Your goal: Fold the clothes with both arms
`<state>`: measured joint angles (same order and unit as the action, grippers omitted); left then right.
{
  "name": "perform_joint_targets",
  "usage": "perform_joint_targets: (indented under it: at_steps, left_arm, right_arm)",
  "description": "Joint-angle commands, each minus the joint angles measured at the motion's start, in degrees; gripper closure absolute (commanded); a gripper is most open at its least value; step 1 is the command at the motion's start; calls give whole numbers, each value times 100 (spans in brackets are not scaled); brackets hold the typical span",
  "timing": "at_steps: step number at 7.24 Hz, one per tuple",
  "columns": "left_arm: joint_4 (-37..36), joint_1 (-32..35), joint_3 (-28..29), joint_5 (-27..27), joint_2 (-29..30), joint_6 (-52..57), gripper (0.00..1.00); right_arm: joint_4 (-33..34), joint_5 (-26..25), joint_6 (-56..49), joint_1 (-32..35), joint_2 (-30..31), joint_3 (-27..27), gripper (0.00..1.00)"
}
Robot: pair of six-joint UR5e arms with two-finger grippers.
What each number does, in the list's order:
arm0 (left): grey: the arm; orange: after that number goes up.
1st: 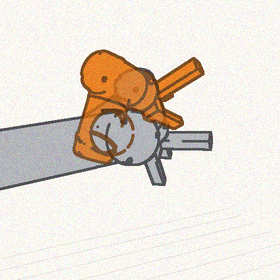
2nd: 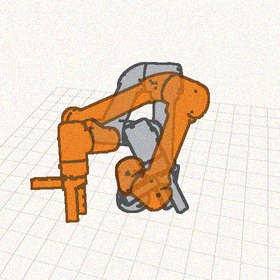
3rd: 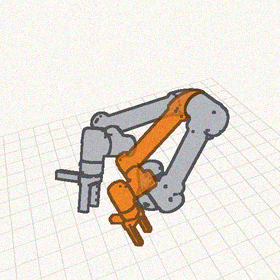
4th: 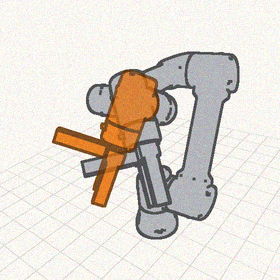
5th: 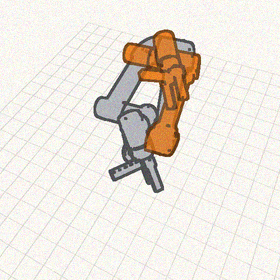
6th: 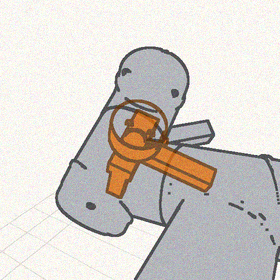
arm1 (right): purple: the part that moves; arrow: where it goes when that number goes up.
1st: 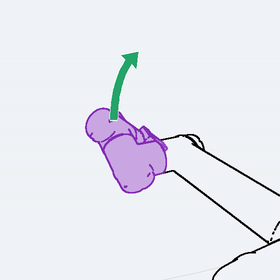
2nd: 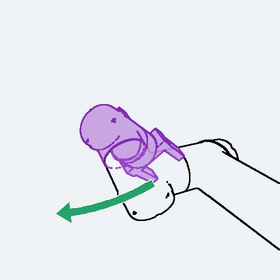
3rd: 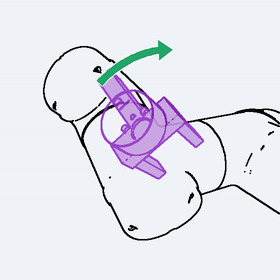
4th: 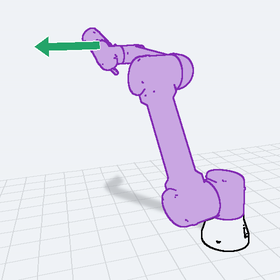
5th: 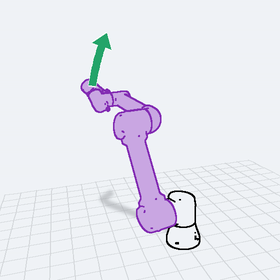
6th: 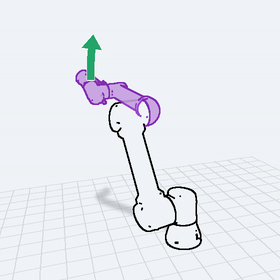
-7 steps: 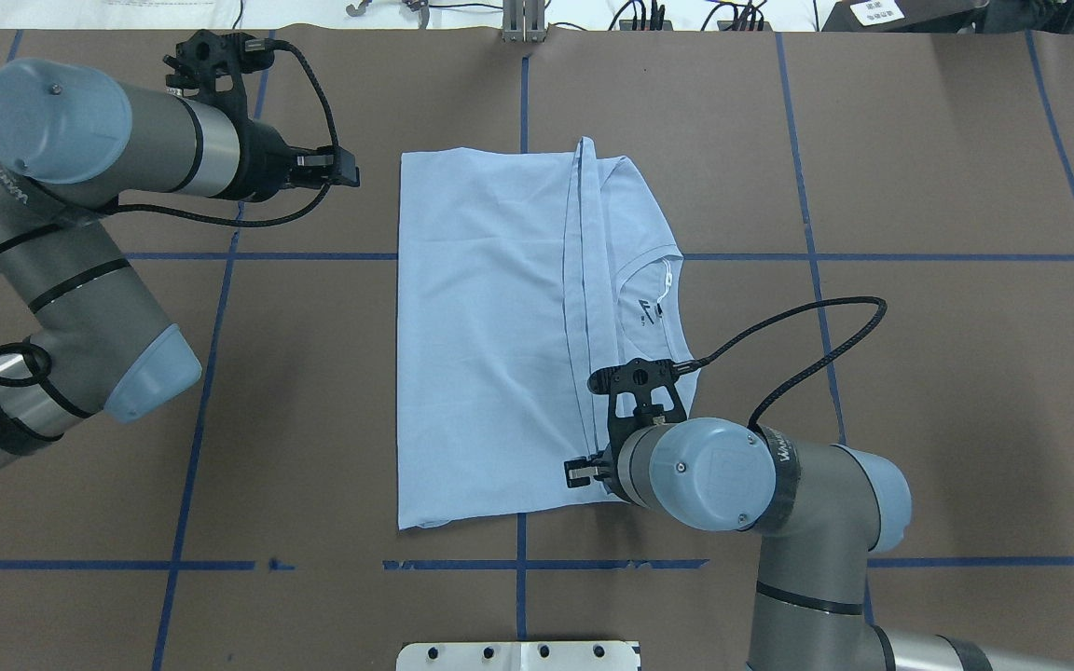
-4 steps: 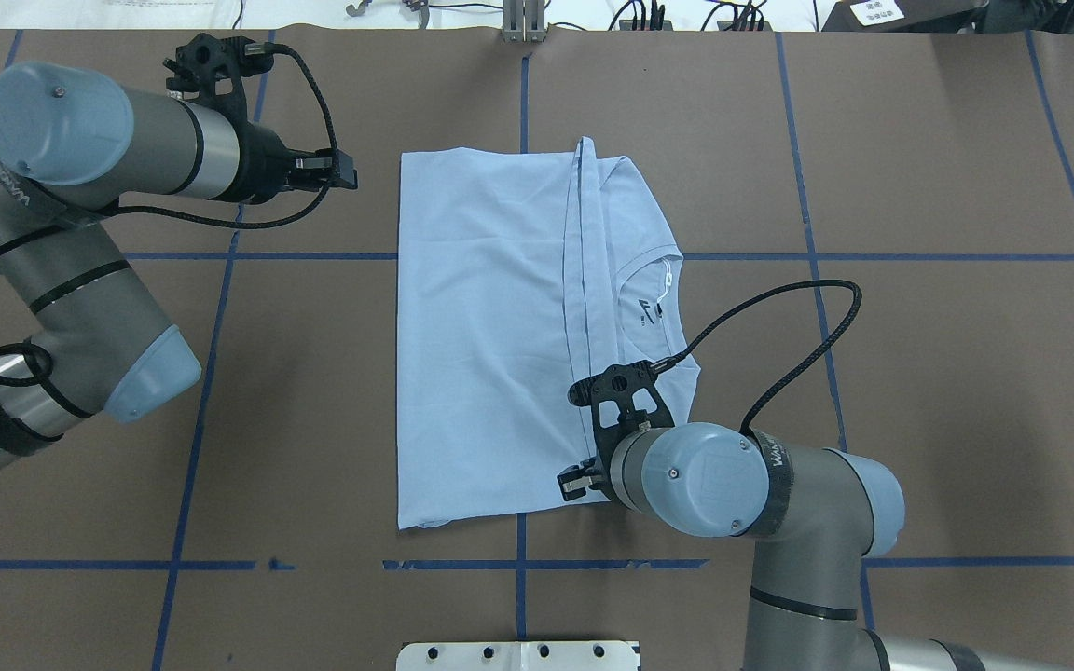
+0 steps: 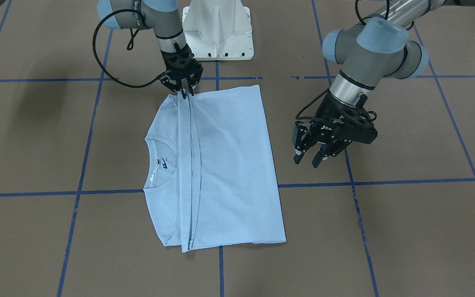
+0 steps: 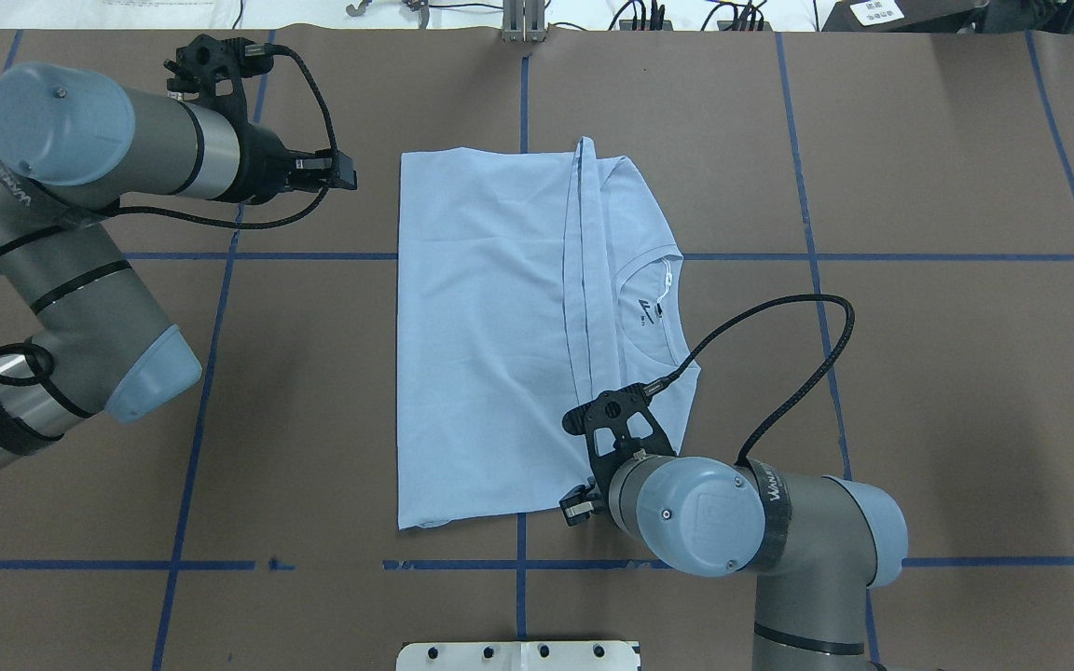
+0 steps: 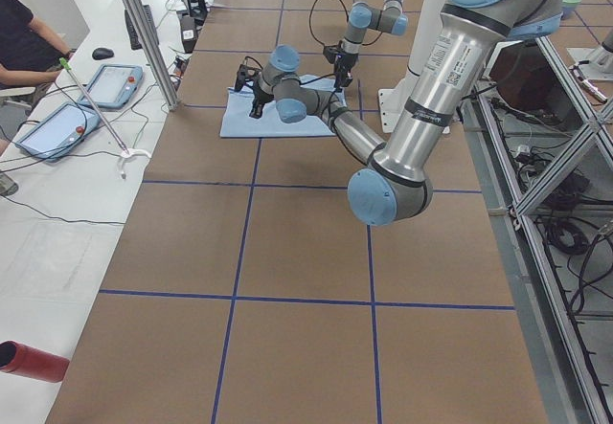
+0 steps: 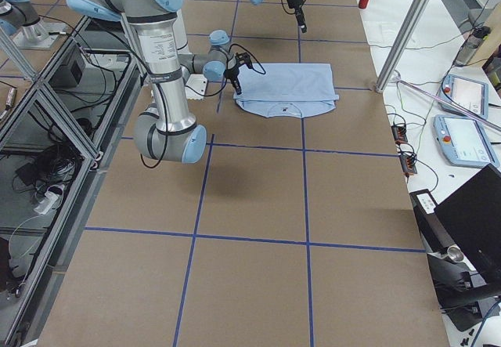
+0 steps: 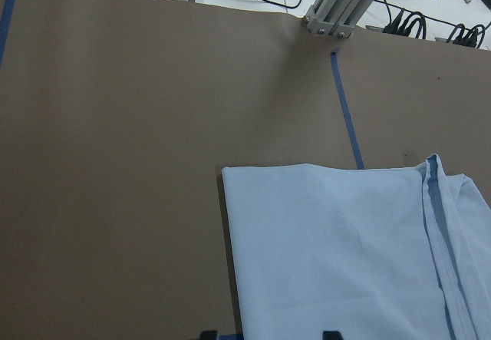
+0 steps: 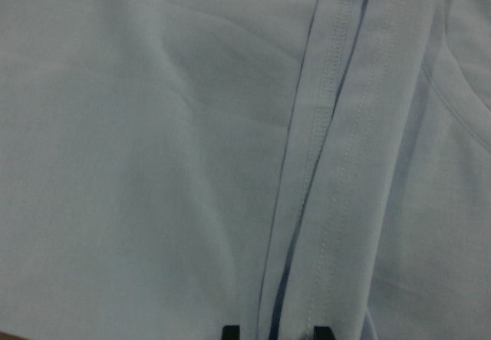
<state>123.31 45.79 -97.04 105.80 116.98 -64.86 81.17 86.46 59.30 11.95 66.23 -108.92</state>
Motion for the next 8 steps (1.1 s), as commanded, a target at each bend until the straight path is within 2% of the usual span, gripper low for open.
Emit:
perform_joint_targets:
  at_steps: [1,6,8]
  left_arm:
    - [0,0,1,-7,0,0,45]
    - [-9,0,1,-16,0,-9,45]
    - [-9,0,-8,-16,0,-44,45]
  right_arm:
    - [56,-94,-15,-61,4,-33,100]
    - [56,-41,-190,220,100,-199,100]
    - [39,-32,-340,247,555,-550,100]
